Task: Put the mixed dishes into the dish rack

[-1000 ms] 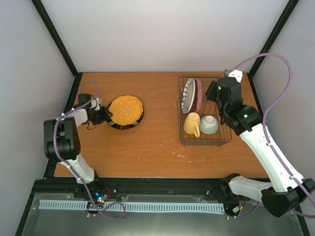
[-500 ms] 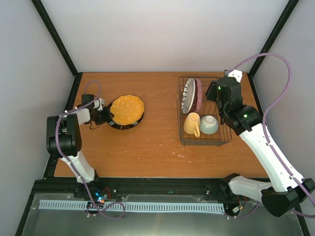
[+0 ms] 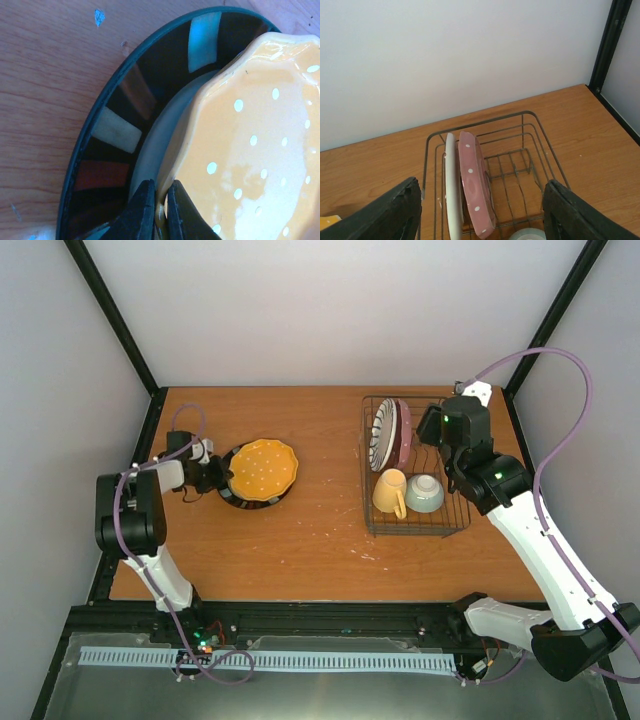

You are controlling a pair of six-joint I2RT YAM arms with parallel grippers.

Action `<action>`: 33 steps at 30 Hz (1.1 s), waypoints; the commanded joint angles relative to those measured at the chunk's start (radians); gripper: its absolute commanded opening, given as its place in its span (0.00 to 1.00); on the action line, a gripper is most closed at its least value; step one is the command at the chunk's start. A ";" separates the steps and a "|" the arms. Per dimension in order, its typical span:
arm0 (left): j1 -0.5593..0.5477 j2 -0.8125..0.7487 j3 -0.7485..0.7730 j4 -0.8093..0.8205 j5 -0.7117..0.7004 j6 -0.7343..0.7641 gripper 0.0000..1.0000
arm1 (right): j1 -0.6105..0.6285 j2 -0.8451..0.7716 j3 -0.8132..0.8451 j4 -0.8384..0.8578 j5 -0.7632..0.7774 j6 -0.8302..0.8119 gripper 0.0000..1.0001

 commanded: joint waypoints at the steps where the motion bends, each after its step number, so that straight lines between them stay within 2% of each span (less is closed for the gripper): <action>1: -0.005 -0.068 -0.001 -0.001 0.027 0.033 0.01 | -0.002 -0.008 -0.017 0.055 -0.067 -0.021 0.65; 8: -0.006 -0.153 0.015 0.006 0.089 0.029 0.01 | -0.002 -0.056 -0.110 0.250 -0.374 -0.061 0.68; 15: -0.005 -0.223 -0.007 0.051 0.149 0.018 0.01 | -0.001 0.101 -0.117 0.345 -0.869 -0.022 0.72; 18: -0.005 -0.262 -0.023 0.061 0.181 0.015 0.01 | -0.001 0.194 -0.127 0.402 -1.031 0.032 0.77; 20: -0.005 -0.282 -0.025 0.048 0.210 0.017 0.01 | 0.000 0.249 -0.133 0.430 -1.085 0.064 0.83; 22: -0.006 -0.316 -0.022 0.025 0.230 0.016 0.00 | 0.000 0.298 -0.128 0.447 -1.140 0.084 0.85; 28: -0.005 -0.447 -0.012 -0.019 0.277 0.000 0.01 | 0.003 0.445 -0.090 0.451 -1.290 0.119 0.86; 33: -0.005 -0.525 0.019 -0.063 0.278 -0.007 0.01 | 0.032 0.524 -0.054 0.461 -1.331 0.132 0.87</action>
